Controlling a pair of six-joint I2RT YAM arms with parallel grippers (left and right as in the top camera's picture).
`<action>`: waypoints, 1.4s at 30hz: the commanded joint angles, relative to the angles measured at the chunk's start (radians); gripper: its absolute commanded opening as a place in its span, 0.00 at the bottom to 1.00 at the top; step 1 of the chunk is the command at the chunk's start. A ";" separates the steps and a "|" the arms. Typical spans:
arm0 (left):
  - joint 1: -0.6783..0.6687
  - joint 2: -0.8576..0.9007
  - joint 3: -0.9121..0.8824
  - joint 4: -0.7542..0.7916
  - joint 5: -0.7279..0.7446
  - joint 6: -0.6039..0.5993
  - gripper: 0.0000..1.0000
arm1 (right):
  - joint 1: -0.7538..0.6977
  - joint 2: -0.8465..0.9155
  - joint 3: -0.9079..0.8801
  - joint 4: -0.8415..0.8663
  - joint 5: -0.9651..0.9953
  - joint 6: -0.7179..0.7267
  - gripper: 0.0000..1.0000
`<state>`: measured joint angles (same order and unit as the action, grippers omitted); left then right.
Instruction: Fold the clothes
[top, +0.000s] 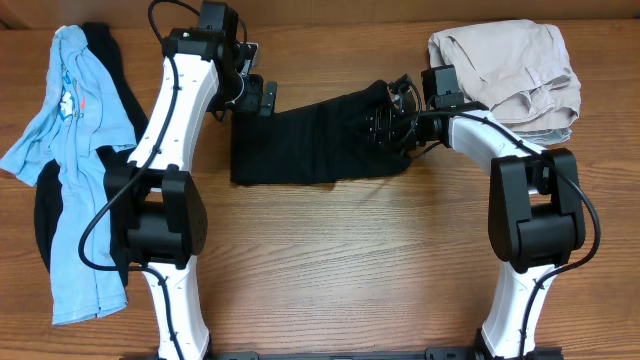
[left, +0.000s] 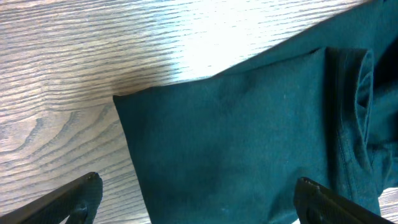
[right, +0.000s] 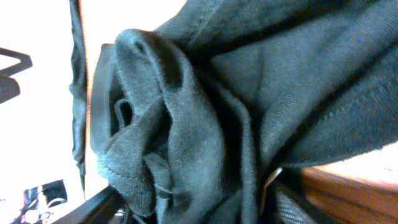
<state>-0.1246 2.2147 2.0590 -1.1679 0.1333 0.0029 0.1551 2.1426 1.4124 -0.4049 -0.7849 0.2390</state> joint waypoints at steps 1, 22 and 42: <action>-0.002 0.006 0.018 -0.003 -0.011 0.020 1.00 | -0.001 0.014 -0.007 0.015 -0.081 0.001 0.62; 0.003 0.006 0.018 -0.006 -0.125 0.020 1.00 | -0.240 -0.145 0.063 -0.456 0.187 -0.198 0.04; 0.035 0.006 0.018 -0.014 -0.129 0.020 1.00 | 0.212 -0.227 0.068 -0.418 0.608 0.061 0.04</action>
<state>-0.0956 2.2147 2.0590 -1.1793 0.0132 0.0032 0.2501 1.8587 1.4910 -0.8803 -0.2897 0.1753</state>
